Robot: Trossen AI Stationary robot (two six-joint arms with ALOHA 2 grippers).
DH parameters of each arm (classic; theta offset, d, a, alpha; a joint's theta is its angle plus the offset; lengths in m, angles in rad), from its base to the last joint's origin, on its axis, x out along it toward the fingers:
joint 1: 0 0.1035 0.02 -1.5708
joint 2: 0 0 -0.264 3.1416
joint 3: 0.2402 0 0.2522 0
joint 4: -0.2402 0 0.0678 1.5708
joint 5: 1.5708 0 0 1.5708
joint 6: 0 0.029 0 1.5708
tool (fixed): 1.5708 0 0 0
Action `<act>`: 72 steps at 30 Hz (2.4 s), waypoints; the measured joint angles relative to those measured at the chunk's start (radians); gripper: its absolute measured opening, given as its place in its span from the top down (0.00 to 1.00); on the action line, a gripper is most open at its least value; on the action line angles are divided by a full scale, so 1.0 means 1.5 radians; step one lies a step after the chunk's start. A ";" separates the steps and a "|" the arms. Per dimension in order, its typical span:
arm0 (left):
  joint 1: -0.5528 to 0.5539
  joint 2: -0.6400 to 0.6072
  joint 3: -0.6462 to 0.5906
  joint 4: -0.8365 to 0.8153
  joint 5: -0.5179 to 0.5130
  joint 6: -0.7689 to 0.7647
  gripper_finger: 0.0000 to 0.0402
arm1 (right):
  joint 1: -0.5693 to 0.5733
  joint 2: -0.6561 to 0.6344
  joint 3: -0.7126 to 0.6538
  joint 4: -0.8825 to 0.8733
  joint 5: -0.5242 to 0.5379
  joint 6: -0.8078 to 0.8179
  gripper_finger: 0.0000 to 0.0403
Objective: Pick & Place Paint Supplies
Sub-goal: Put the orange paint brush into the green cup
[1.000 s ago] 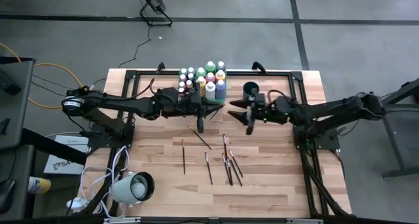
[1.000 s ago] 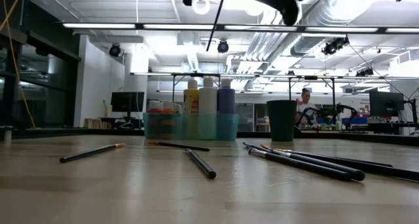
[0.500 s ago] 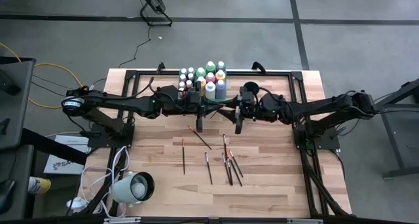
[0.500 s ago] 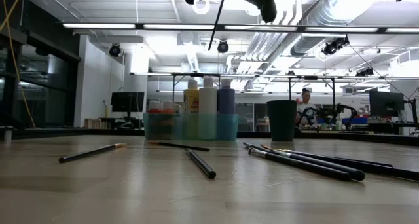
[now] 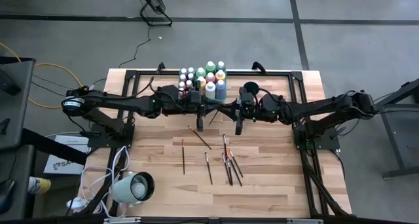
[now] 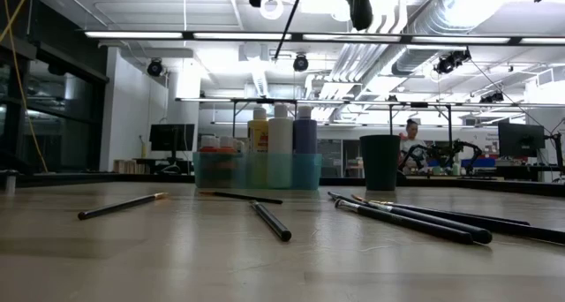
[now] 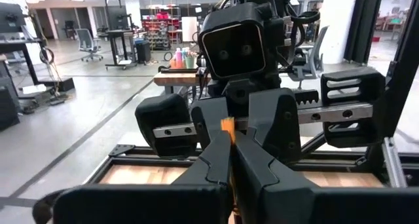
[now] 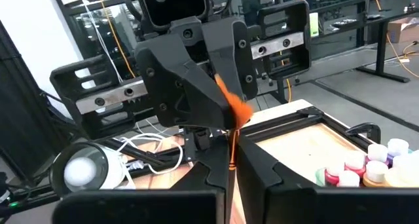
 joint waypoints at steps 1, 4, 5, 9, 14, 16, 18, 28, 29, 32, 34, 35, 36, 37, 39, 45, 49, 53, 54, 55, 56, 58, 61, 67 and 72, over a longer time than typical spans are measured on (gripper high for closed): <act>0.000 0.000 0.000 0.000 -0.001 0.009 0.98 | 0.000 0.000 0.000 0.000 0.000 0.000 0.98; 0.000 0.000 0.000 -0.006 -0.014 0.042 0.93 | -0.004 0.000 0.000 -0.008 0.004 0.004 0.98; 0.000 0.000 0.000 -0.008 -0.023 0.054 0.91 | -0.008 -0.002 0.000 -0.015 0.005 0.008 0.98; 0.000 -0.012 0.000 -0.024 -0.046 0.095 0.78 | -0.024 -0.006 0.000 -0.053 0.021 0.026 0.99; -0.001 -0.049 0.001 -0.080 -0.055 0.159 0.58 | -0.043 -0.031 0.000 -0.128 0.120 0.038 0.99; -0.001 -0.069 0.001 -0.113 -0.066 0.176 0.52 | -0.057 -0.047 0.000 -0.176 0.175 0.041 0.99; -0.001 -0.091 0.001 -0.151 -0.077 0.187 0.47 | -0.073 -0.068 0.000 -0.231 0.237 0.045 0.99; -0.001 -0.125 0.001 -0.215 -0.100 0.188 0.43 | -0.206 -0.098 -0.001 -0.364 0.367 0.034 0.99; -0.001 -0.125 0.001 -0.215 -0.100 0.188 0.43 | -0.219 -0.096 -0.003 -0.362 0.366 0.032 0.99; -0.001 -0.123 0.001 -0.221 -0.100 0.187 0.43 | -0.264 -0.095 -0.018 -0.366 0.346 0.036 0.99; -0.001 -0.123 0.001 -0.232 -0.100 0.186 0.43 | -0.287 -0.095 -0.033 -0.362 0.322 0.058 0.99; -0.001 -0.123 0.001 -0.235 -0.100 0.186 0.43 | -0.296 -0.095 -0.043 -0.361 0.311 0.067 0.99; -0.001 -0.123 0.001 -0.236 -0.100 0.185 0.43 | -0.302 -0.095 -0.054 -0.360 0.307 0.073 0.99; -0.001 -0.123 0.001 -0.238 -0.100 0.185 0.43 | -0.307 -0.094 -0.064 -0.356 0.302 0.076 0.99; -0.001 -0.122 0.001 -0.240 -0.100 0.185 0.43 | -0.314 -0.094 -0.078 -0.331 0.288 0.077 0.99; -0.001 -0.122 0.001 -0.245 -0.100 0.185 0.43 | -0.328 -0.094 -0.106 -0.298 0.262 0.081 0.96; -0.001 -0.122 0.001 -0.245 -0.100 0.185 0.43 | -0.332 -0.094 -0.118 -0.304 0.247 0.102 0.94; -0.001 -0.122 0.001 -0.245 -0.100 0.182 0.43 | -0.332 -0.094 -0.118 -0.303 0.243 0.112 0.94; -0.001 -0.122 0.001 -0.245 -0.100 0.179 0.43 | -0.332 -0.094 -0.118 -0.303 0.243 0.112 0.94; -0.001 -0.122 0.001 -0.245 -0.100 0.176 0.43 | -0.332 -0.094 -0.118 -0.303 0.243 0.112 0.93; -0.001 -0.122 0.001 -0.247 -0.100 0.172 0.43 | -0.332 -0.094 -0.118 -0.303 0.244 0.112 0.93; -0.001 -0.122 0.001 -0.251 -0.100 0.167 0.43 | -0.332 -0.094 -0.118 -0.303 0.244 0.112 0.92; -0.001 -0.122 0.000 -0.263 -0.100 0.165 0.43 | -0.332 -0.094 -0.118 -0.303 0.239 0.116 0.88; -0.001 -0.122 0.000 -0.290 -0.100 0.137 0.43 | -0.332 -0.094 -0.118 -0.303 0.230 0.128 0.74; -0.001 -0.123 0.000 -0.334 -0.109 0.091 0.43 | -0.332 -0.103 -0.118 -0.308 0.225 0.130 0.65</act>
